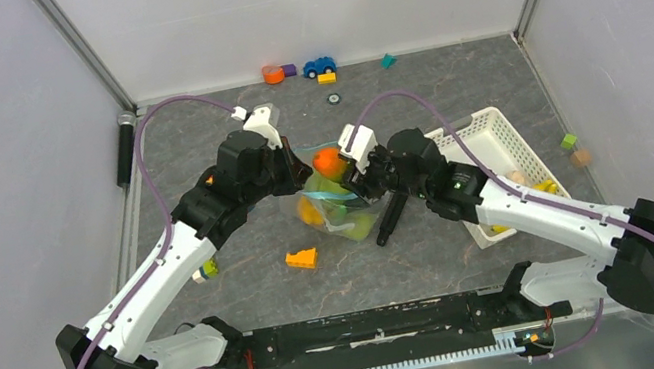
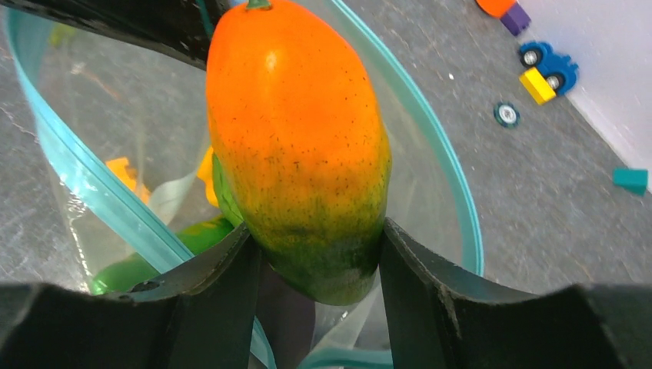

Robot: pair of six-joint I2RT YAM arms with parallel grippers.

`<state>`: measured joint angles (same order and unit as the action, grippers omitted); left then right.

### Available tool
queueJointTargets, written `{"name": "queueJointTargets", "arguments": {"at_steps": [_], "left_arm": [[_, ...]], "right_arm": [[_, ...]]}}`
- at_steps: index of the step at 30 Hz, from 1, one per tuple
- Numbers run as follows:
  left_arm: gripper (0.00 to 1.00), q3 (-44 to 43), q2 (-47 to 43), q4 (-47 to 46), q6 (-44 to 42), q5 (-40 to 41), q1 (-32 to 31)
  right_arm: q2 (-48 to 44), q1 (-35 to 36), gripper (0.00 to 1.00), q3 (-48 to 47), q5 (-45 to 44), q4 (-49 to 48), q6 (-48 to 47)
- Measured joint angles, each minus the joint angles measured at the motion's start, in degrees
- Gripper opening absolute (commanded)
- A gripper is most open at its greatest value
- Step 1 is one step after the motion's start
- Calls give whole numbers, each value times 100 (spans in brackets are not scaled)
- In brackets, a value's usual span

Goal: Place the food in the zip-top bag and seal the zipper
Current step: Place the fake fruit in the zipper food storage bag.

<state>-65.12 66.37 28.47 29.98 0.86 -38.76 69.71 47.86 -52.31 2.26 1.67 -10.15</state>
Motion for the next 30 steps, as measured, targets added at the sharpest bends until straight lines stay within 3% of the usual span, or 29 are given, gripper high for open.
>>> {"name": "queueJointTargets", "arguments": {"at_steps": [11, 24, 25, 27, 30], "left_arm": [[3, 0, 0, 0, 0, -22, 0], [4, 0, 0, -9, 2, -131, 0], [4, 0, 0, -9, 0, -138, 0], [4, 0, 0, -9, 0, -142, 0], [4, 0, 0, -9, 0, -140, 0]], "right_arm": [[-44, 0, 69, -356, -387, 728, 17], [46, 0, 74, -662, -85, 824, -24], [55, 0, 77, -675, -74, 820, -22], [55, 0, 97, -678, -70, 817, -26], [39, 0, 98, -678, -76, 748, -52]]}}
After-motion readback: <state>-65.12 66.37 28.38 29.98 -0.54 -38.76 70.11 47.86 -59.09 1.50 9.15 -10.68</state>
